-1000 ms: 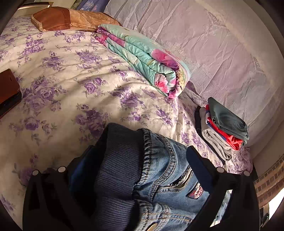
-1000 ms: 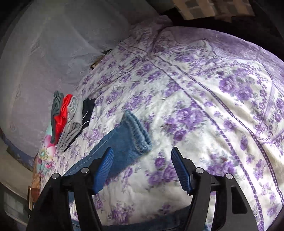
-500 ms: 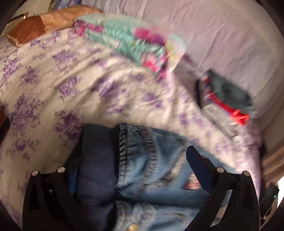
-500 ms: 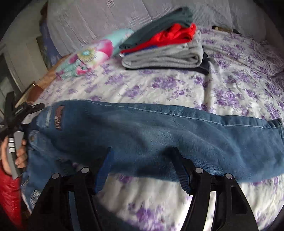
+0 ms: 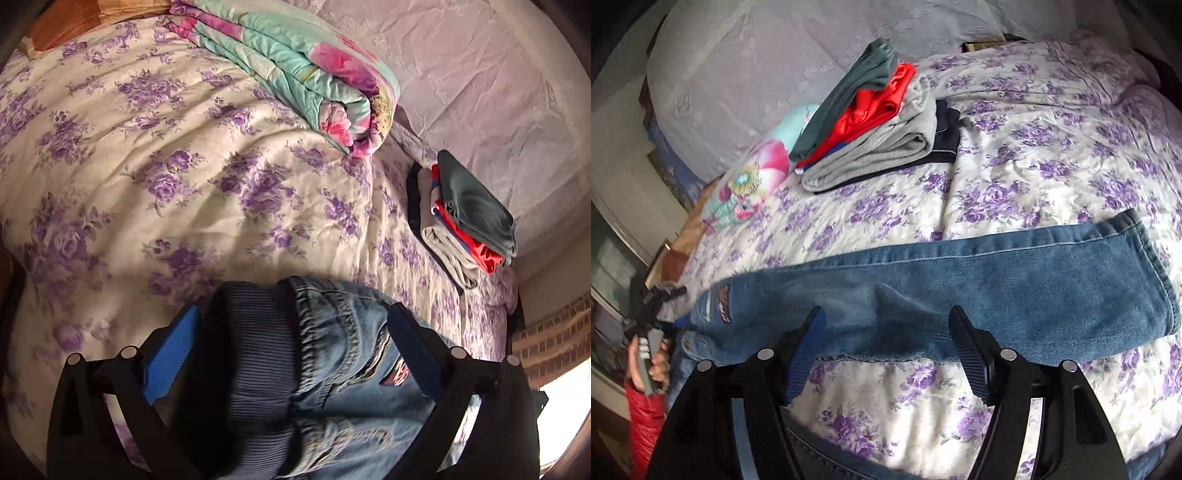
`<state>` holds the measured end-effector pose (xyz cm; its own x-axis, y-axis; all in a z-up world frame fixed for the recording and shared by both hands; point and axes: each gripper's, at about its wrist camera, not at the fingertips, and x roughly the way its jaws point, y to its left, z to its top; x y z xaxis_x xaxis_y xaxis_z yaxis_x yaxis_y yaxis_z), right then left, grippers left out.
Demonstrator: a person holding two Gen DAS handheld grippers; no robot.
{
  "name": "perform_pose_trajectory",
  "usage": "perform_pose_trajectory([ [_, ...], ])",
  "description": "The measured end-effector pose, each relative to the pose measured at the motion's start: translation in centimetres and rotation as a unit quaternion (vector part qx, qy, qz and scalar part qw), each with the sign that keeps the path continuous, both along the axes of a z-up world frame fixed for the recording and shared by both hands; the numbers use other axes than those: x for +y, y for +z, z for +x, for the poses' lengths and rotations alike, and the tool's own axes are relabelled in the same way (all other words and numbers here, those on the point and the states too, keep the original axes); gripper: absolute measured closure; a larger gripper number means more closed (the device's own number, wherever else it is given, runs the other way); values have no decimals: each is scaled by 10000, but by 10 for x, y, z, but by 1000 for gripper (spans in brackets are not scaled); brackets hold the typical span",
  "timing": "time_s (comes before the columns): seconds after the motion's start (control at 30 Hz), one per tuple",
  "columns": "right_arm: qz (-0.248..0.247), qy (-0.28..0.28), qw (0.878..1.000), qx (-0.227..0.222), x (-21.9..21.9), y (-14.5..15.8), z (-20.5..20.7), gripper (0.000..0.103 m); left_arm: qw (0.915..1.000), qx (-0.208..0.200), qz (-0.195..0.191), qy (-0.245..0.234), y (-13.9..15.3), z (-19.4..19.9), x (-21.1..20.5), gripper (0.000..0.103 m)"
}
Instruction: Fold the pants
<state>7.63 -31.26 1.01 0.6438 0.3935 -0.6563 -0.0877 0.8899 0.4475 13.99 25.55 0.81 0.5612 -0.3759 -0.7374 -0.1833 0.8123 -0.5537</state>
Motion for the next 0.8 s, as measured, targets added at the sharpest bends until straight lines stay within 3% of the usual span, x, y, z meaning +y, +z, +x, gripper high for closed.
perform_pose_trajectory([
  [0.1, 316, 125, 9994, -39, 2, 3, 1, 33, 9975, 197, 525, -433, -9, 6, -6, 5],
  [0.23, 98, 533, 9984, -127, 40, -3, 1, 33, 9910, 171, 979, -893, -23, 11, -27, 5],
  [0.27, 28, 615, 9980, -140, 49, -7, 1, 33, 9902, 84, 1031, -942, -21, 12, -29, 19],
  [0.37, -192, 648, 9975, -211, 64, -13, -1, 33, 9856, -195, 1346, -1004, -8, 13, -33, 38],
  [0.43, -339, 599, 9972, -290, 69, -13, -3, 33, 9817, -487, 1594, -924, 6, 15, -35, 46],
  [0.53, -355, 535, 9972, -381, 72, -8, 0, 33, 9900, -420, 1189, -632, 3, 31, -24, 45],
  [0.57, -326, 534, 9973, -392, 74, -6, 3, 33, 9920, -90, 1105, -604, -12, 41, -23, 34],
  [0.6, -344, 558, 9970, -404, 79, -5, 6, 33, 9935, 244, 902, -653, -30, 52, -21, 32],
  [0.63, -415, 585, 9966, -409, 84, -5, 9, 33, 9938, 137, 897, -637, -27, 51, -21, 28],
  [0.73, -700, 692, 9943, -415, 106, -5, 17, 33, 9884, 255, 1412, -492, -12, 39, -27, 15],
  [0.8, -855, 806, 9921, -429, 121, -7, 22, 33, 9811, 4, 1892, -416, 4, 23, -33, 15],
])
